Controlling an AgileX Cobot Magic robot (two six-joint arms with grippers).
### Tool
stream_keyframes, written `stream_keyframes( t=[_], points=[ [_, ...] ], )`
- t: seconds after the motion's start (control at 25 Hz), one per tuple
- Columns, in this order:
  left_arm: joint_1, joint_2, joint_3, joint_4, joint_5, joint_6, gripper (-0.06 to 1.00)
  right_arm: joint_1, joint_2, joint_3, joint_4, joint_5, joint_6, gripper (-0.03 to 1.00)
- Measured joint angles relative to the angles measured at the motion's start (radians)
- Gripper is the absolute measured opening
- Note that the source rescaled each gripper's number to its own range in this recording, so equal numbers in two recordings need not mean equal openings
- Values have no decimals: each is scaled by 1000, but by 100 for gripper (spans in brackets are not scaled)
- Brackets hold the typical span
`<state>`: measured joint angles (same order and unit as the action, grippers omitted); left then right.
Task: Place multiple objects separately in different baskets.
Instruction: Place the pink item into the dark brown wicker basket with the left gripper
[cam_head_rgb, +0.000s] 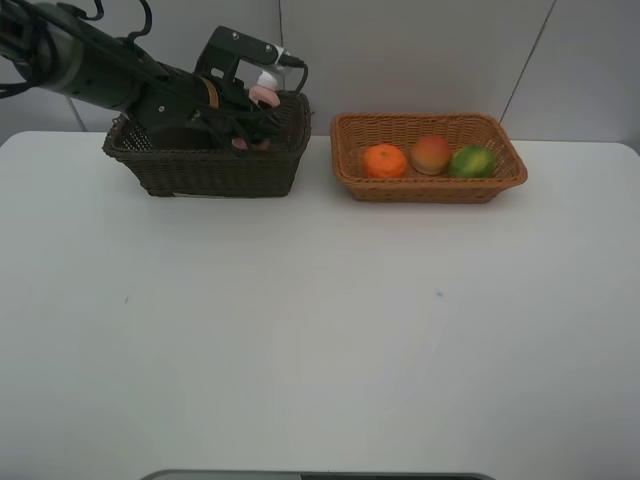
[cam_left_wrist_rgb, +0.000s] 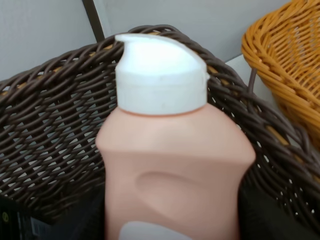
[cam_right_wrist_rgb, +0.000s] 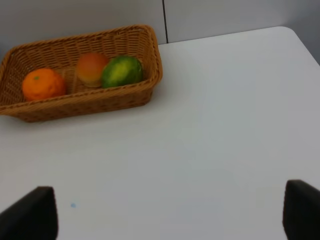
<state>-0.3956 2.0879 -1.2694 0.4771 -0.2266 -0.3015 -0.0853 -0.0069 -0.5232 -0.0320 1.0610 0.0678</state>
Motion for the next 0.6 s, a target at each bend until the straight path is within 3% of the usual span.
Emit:
stream_keyframes(
  t=[0.2,0.4,0.6],
  points=[
    [0,0,0,0,-17,0,64,0,0,0,0,0,0,100],
    [0,0,-2,0,-28,0,87,0,0,0,0,0,0,100],
    [0,-11,-2,0,-28,0,91,0,0,0,0,0,0,100]
  ],
)
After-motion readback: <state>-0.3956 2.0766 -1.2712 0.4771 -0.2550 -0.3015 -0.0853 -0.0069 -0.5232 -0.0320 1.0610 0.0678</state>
